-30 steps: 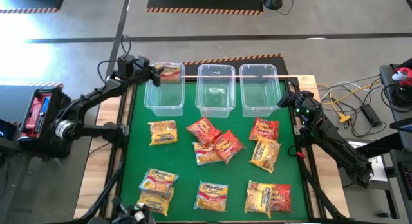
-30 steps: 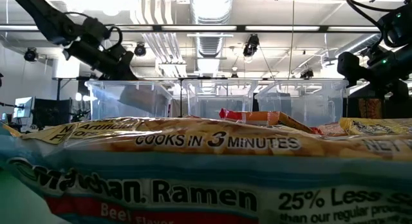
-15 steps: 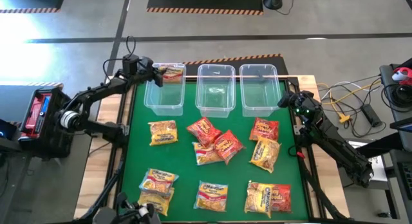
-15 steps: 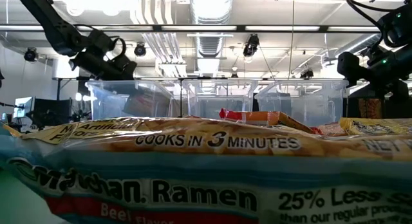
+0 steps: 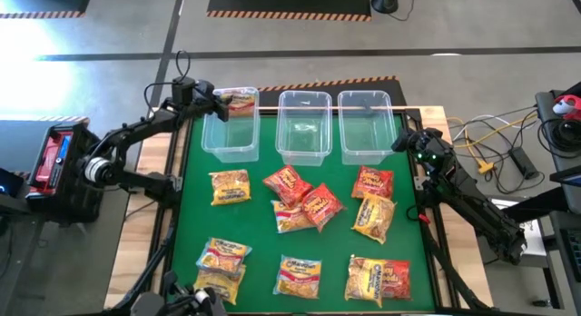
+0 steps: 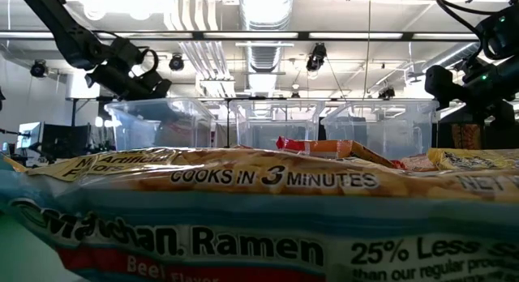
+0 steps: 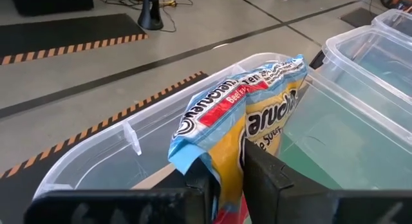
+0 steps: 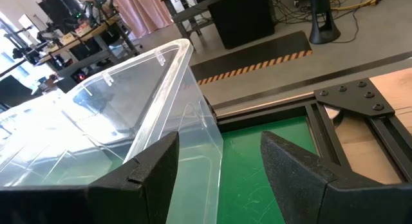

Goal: Sort Maruchan noodles
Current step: Put the top left blue noodle pack into the top left transparent bin

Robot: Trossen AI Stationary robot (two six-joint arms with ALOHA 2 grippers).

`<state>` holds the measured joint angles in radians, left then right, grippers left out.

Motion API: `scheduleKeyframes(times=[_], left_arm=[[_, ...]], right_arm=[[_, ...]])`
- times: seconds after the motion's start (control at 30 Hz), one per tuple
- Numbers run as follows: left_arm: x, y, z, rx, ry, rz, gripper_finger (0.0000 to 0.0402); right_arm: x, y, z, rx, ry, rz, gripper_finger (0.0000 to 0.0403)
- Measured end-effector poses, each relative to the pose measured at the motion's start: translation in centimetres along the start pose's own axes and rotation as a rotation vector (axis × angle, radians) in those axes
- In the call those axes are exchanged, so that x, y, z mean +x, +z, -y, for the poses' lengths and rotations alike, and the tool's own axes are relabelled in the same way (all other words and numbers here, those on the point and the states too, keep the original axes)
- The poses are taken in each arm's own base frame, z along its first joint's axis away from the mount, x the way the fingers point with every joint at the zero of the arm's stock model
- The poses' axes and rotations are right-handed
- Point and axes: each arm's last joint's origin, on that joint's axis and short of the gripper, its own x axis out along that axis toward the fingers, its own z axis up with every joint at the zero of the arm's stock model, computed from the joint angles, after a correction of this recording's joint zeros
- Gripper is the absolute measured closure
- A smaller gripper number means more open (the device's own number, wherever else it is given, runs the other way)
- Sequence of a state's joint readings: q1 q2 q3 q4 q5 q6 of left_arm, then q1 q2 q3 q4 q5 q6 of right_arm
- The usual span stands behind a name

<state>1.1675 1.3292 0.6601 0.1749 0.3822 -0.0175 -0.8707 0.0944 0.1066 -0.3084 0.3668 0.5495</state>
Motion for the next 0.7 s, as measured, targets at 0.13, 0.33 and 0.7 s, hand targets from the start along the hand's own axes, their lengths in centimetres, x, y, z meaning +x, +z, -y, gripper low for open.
scheduleKeyframes(times=[0.13, 0.33, 0.7], left_arm=[[-0.20, 0.10, 0.08, 0.000, 0.001, 0.006, 0.0324], [-0.42, 0.17, 0.16, -0.026, 0.001, 0.009, 0.0295], [-0.66, 0.22, 0.46, -0.043, -0.007, 0.006, 0.0285]], right_arm=[[0.00, 0.00, 0.00, 0.000, 0.000, 0.000, 0.0195], [0.00, 0.00, 0.00, 0.000, 0.000, 0.000, 0.0195], [0.00, 0.00, 0.00, 0.000, 0.000, 0.000, 0.0195]])
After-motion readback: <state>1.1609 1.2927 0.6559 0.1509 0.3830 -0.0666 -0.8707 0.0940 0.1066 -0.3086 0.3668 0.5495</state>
